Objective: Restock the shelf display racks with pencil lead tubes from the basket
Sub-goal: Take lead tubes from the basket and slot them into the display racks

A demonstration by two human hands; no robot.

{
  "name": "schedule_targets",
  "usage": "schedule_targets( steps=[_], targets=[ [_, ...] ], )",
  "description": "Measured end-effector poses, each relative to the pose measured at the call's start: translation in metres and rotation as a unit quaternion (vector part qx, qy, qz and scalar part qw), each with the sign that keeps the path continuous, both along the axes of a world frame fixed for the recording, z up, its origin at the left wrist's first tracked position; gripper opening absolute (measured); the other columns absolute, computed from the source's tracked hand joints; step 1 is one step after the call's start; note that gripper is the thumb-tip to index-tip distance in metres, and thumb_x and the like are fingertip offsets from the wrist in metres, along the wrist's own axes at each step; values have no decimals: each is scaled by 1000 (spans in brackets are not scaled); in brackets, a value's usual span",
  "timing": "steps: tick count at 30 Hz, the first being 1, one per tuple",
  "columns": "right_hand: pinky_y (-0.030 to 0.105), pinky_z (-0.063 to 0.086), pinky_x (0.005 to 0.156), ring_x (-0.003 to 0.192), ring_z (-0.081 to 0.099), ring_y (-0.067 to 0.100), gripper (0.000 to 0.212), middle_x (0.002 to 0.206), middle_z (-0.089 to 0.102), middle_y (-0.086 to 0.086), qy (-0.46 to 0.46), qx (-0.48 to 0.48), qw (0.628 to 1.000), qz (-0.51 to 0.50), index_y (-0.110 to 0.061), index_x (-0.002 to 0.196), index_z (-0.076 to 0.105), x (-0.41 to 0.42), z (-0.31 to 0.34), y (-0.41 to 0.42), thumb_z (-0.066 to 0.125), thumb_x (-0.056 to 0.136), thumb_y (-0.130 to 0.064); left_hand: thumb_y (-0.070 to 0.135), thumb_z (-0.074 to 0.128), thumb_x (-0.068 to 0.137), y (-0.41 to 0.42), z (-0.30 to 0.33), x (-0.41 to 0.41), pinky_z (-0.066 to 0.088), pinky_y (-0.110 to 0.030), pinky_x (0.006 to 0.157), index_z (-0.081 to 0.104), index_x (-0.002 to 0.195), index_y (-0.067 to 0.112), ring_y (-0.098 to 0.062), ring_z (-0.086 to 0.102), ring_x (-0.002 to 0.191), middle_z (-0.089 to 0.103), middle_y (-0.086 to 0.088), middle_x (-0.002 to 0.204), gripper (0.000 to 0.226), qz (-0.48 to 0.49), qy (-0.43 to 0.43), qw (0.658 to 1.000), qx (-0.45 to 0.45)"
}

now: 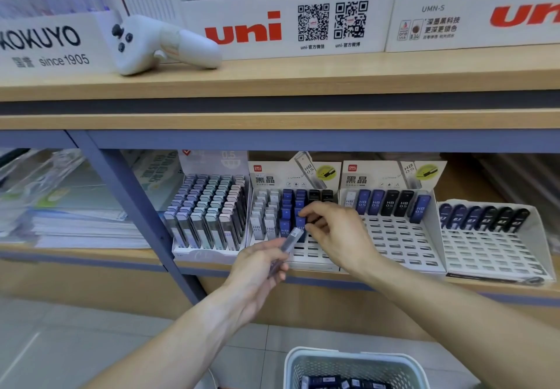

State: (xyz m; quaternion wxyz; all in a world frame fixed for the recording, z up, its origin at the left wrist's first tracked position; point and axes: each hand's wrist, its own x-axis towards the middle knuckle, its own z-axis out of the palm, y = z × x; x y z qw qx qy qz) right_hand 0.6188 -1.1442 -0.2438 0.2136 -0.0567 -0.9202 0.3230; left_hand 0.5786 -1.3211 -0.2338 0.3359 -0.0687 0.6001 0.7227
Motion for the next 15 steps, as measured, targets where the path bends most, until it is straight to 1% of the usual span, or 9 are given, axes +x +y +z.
schedule_targets(
  steps=[2,4,6,8,10,11,12,13,15],
  targets=[
    [32,58,80,81,65,4,33,110,65,-8,18,26,1000,-1,-26,119,70,2,6,1,69,91,-10,-9,62,91,-2,1,-1,47,-25,56,66,117,-4,-15,58,62,72,-13,82,27,-13,9,1000,1],
    [29,56,79,86,64,4,37,115,63,-10,35,62,997,27,-26,122,68,5,13,0,68,88,-11,-3,62,94,-4,5,-2,46,-24,56,67,115,-6,-15,57,62,72,-14,84,21,-34,23,999,-4],
    [28,52,83,96,61,8,33,112,66,-12,31,87,993,69,-26,119,69,9,18,-2,67,88,-16,6,64,96,-6,11,-4,47,-24,58,69,108,-6,-15,57,61,73,-15,86,17,-51,34,998,-5],
    [27,49,85,98,60,8,24,104,71,-14,18,87,992,91,-26,111,73,13,20,-6,70,89,-19,12,67,96,-9,14,-7,49,-24,61,71,101,-2,-15,60,64,74,-15,88,16,-61,45,997,2],
    [21,49,82,91,62,3,16,96,72,-14,15,54,995,88,-26,104,75,14,19,-9,73,89,-19,15,73,91,-13,16,-9,52,-24,65,72,98,0,-15,62,68,74,-15,90,16,-65,51,996,21],
    [15,48,79,88,64,2,15,93,72,-14,6,18,996,85,-25,102,76,15,20,-11,74,89,-17,13,75,87,-14,17,-9,53,-23,66,72,97,-1,-15,62,69,73,-16,91,17,-61,54,996,32],
    [13,48,75,85,65,2,15,90,73,-13,-6,-29,996,82,-23,101,76,16,20,-13,75,88,-15,11,76,85,-14,16,-9,54,-21,65,72,96,-2,-15,63,69,71,-17,90,17,-55,56,996,40],
    [14,50,74,84,67,2,16,87,73,-12,-20,-76,994,82,-22,100,76,16,21,-15,77,88,-13,8,76,85,-14,16,-9,54,-20,63,72,95,-2,-15,62,68,70,-16,87,15,-47,58,996,42],
    [21,56,76,82,69,4,15,86,74,-8,-52,-136,986,81,-22,99,76,16,21,-17,77,87,-13,6,73,89,-14,14,-10,53,-21,61,72,96,0,-15,61,68,70,-13,84,9,-41,70,996,28]
  ],
)
